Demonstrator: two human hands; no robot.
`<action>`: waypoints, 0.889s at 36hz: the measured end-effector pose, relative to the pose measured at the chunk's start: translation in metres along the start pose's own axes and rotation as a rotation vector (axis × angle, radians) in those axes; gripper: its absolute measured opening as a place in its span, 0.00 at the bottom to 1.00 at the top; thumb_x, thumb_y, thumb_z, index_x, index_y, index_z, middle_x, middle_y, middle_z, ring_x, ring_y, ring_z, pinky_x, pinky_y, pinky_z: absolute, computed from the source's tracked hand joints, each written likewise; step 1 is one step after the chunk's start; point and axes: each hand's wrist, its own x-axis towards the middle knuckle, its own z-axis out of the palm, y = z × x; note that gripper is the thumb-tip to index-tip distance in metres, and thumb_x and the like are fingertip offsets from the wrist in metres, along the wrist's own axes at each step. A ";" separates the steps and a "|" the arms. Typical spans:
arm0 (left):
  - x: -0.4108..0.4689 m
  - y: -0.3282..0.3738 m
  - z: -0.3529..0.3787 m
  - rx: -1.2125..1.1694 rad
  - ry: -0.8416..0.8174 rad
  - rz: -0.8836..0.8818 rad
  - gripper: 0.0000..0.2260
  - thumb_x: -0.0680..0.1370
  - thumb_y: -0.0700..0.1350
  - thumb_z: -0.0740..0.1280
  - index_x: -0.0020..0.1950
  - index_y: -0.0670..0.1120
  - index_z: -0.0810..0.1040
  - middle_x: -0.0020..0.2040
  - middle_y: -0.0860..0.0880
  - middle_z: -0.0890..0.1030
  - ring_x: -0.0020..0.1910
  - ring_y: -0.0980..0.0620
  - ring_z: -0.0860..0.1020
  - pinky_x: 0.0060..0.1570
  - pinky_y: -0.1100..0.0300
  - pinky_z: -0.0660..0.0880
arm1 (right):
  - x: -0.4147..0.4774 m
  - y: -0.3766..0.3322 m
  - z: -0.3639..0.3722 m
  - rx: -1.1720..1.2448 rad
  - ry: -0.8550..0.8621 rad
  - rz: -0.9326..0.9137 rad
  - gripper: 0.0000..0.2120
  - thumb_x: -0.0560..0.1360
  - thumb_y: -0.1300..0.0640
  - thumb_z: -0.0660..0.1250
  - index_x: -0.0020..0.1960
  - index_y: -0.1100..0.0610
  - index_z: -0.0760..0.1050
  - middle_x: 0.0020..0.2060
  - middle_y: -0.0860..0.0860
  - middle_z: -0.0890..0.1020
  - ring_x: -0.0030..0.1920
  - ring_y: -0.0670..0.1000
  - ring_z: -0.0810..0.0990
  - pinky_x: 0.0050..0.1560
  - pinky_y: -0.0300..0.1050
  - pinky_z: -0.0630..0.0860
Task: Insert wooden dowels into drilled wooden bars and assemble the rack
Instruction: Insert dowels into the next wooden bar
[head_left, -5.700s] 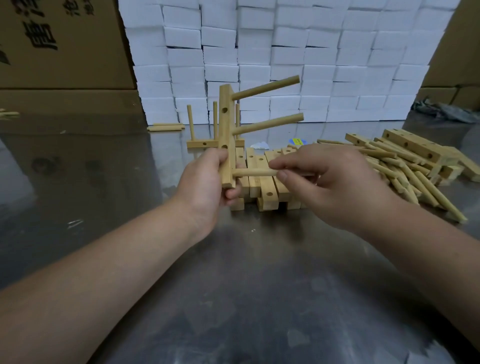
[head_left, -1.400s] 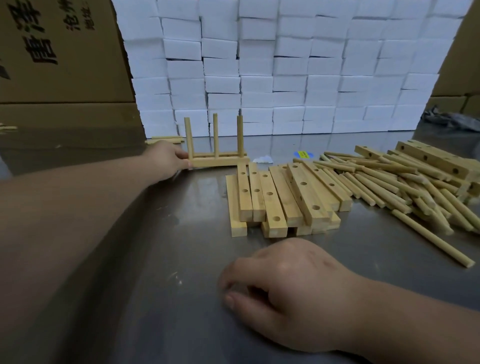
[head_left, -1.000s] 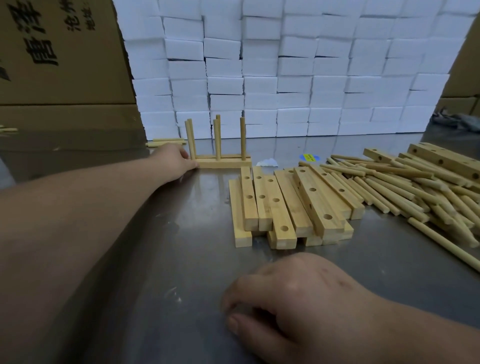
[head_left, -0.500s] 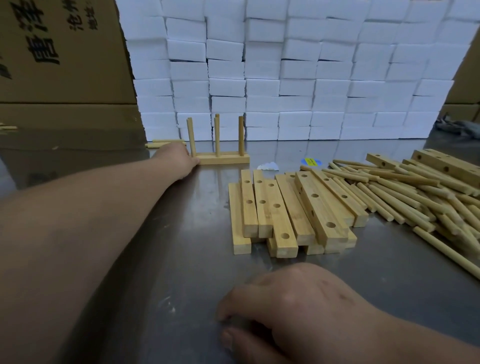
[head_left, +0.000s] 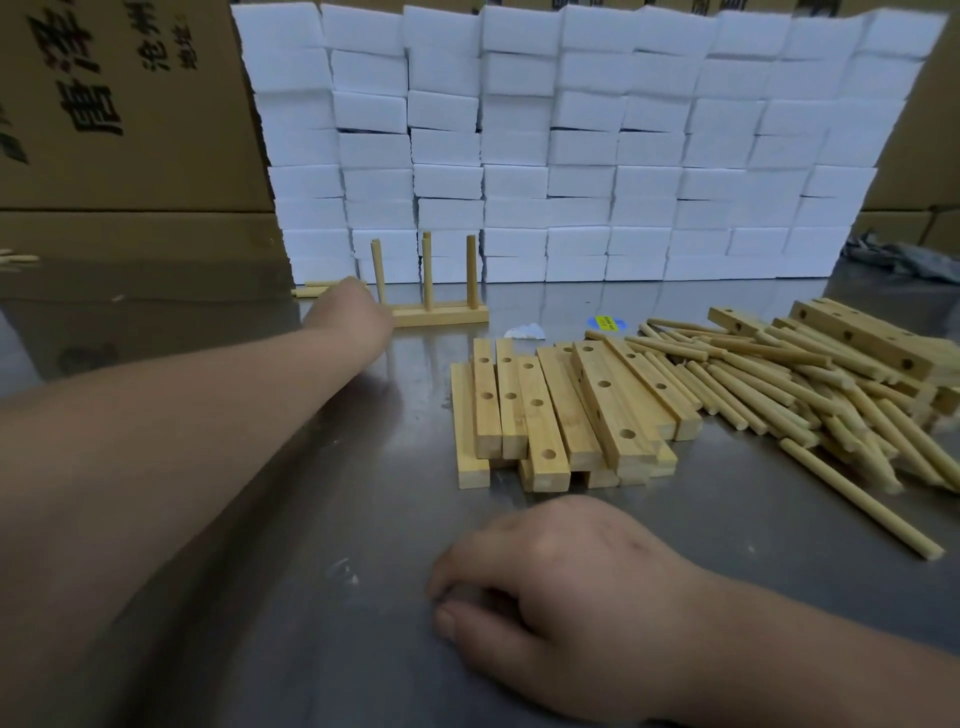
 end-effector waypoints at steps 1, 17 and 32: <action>-0.010 0.004 -0.004 -0.050 -0.016 0.005 0.08 0.79 0.44 0.57 0.51 0.42 0.73 0.44 0.45 0.75 0.38 0.47 0.72 0.31 0.57 0.64 | 0.000 0.002 0.003 -0.056 0.022 -0.001 0.13 0.77 0.47 0.56 0.53 0.51 0.75 0.42 0.50 0.80 0.46 0.53 0.77 0.45 0.48 0.73; -0.167 0.030 -0.022 -0.432 -0.288 0.203 0.21 0.76 0.56 0.60 0.70 0.60 0.65 0.69 0.53 0.66 0.61 0.53 0.70 0.52 0.63 0.64 | -0.016 0.038 -0.041 -0.064 0.668 0.617 0.13 0.73 0.53 0.57 0.52 0.47 0.79 0.43 0.48 0.82 0.41 0.50 0.75 0.36 0.41 0.65; -0.174 0.025 -0.026 -0.278 -0.305 0.302 0.19 0.76 0.54 0.64 0.67 0.58 0.71 0.67 0.56 0.69 0.59 0.59 0.67 0.54 0.64 0.60 | -0.036 0.117 -0.050 -0.353 0.074 1.253 0.18 0.74 0.58 0.59 0.63 0.52 0.72 0.61 0.55 0.74 0.60 0.58 0.71 0.55 0.50 0.67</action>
